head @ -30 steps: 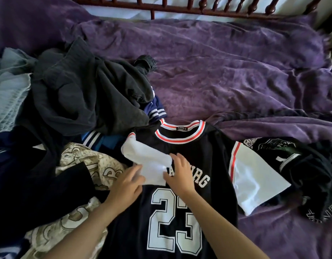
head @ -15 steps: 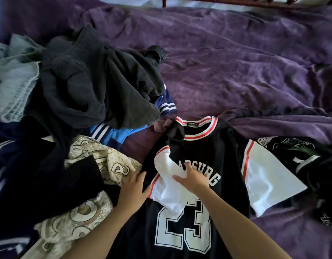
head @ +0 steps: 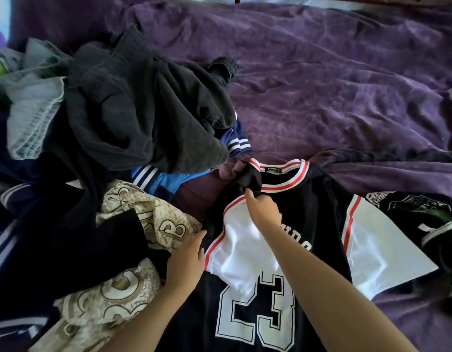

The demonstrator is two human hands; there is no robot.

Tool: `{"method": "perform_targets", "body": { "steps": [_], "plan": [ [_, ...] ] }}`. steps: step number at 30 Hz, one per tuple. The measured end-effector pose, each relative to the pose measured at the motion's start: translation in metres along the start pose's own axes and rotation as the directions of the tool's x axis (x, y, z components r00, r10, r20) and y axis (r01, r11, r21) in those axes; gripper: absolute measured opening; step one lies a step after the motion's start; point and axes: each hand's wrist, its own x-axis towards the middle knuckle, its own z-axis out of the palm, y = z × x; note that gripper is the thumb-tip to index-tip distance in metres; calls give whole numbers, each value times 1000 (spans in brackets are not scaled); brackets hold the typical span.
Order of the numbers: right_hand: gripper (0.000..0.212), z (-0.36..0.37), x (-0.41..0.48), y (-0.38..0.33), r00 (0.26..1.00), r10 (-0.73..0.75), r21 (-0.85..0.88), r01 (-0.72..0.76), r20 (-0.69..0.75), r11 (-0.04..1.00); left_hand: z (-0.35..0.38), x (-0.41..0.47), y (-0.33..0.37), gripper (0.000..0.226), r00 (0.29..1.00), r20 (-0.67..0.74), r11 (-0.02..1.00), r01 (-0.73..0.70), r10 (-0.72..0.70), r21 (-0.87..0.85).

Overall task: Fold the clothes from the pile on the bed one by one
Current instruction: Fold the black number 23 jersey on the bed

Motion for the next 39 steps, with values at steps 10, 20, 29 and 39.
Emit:
{"method": "perform_targets", "body": {
  "steps": [10,20,29,39],
  "plan": [
    [23,8,19,-43,953,-202,754,-38,224,656,-24,-13,-29,32,947,-319,992,-71,33,-108],
    [57,18,13,-21,982,-163,0,163,95,987,-22,-4,-40,45,921,-82,906,355,-382,-228],
    [35,-50,-36,128,779,246,374,-16,-577,927,-18,-9,-35,50,923,-22,909,374,-385,-185],
    [67,-99,-33,239,668,744,880,-367,24,301,-18,-18,-29,30,881,-134,877,416,-455,-239]
  ]
}}
